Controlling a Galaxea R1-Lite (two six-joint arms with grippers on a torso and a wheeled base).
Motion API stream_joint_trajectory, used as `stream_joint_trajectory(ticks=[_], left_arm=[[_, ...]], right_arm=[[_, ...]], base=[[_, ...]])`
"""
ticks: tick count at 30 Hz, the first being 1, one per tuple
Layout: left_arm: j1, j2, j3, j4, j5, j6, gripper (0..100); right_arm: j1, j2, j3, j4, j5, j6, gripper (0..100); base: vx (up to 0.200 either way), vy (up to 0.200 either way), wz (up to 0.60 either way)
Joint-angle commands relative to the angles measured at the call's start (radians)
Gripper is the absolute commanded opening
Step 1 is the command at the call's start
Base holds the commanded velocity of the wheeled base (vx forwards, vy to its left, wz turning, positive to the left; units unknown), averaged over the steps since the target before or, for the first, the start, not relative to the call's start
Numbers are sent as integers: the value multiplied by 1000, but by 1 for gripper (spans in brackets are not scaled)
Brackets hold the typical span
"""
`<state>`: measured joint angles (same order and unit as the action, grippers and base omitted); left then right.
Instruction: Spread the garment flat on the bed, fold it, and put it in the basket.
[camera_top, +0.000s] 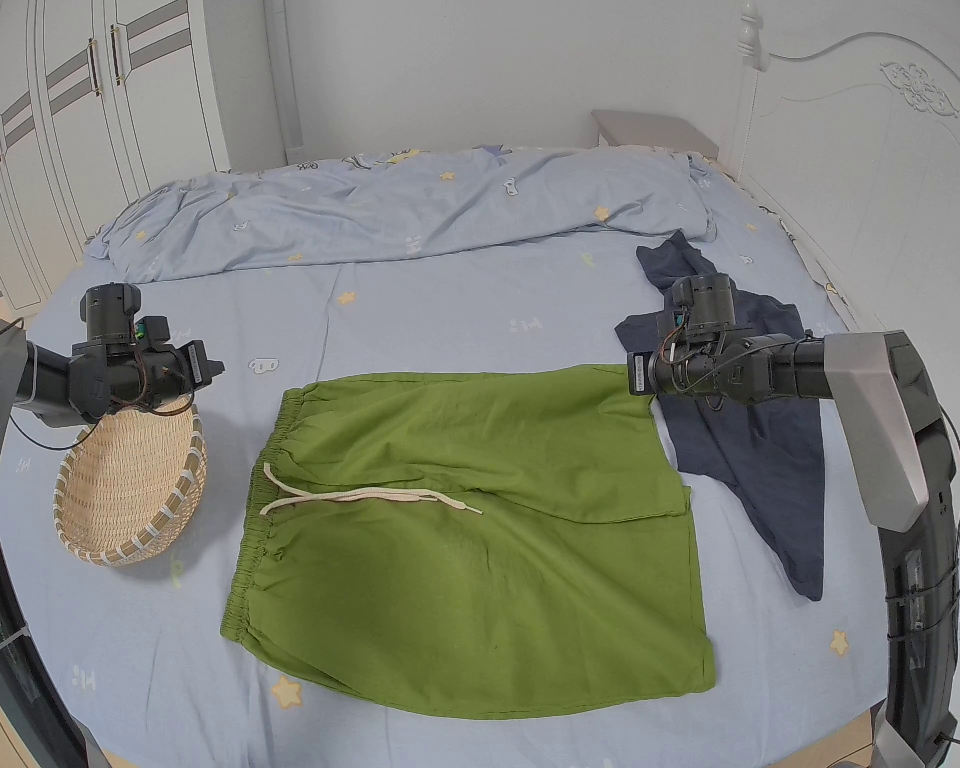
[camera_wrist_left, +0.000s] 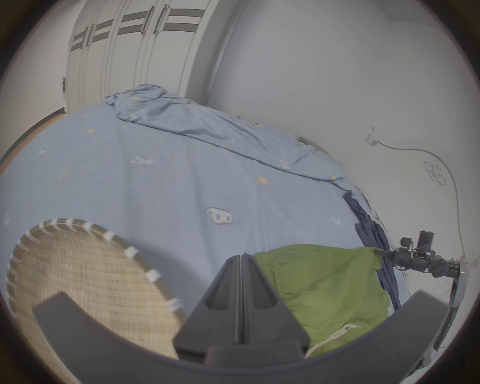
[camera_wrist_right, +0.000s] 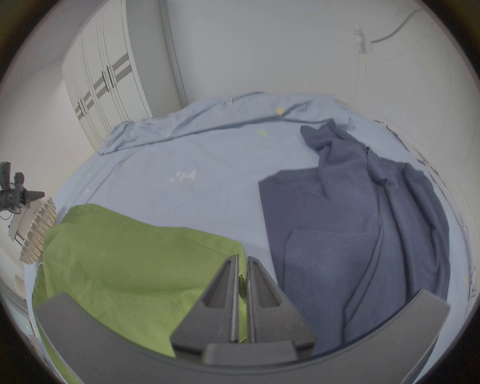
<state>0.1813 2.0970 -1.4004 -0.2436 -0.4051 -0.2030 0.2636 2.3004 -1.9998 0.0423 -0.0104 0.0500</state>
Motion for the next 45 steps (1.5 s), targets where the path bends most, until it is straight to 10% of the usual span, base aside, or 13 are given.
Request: stream_joint_trajectory(ticks=[1, 10, 11, 37, 45], left_arm=[[-17, 18, -6, 0, -1, -6, 0], [-37, 18, -6, 0, 0, -6, 0], [-37, 17, -6, 0, 0, -6, 0], [-45, -88, 84, 3, -46, -13, 0], [-43, -184, 311, 18, -182, -50, 0]], right_arm=[[11, 43, 0, 1, 1, 1, 0], [9, 50, 0, 1, 1, -12, 0], [11, 56, 0, 1, 1, -12, 100], [9, -248, 0, -27, -3, 120, 100], [-6, -523, 659, -289, 152, 195, 100]], base=[[0, 0, 0], [0, 0, 0], [0, 0, 0], [0, 0, 0], [0, 0, 0]])
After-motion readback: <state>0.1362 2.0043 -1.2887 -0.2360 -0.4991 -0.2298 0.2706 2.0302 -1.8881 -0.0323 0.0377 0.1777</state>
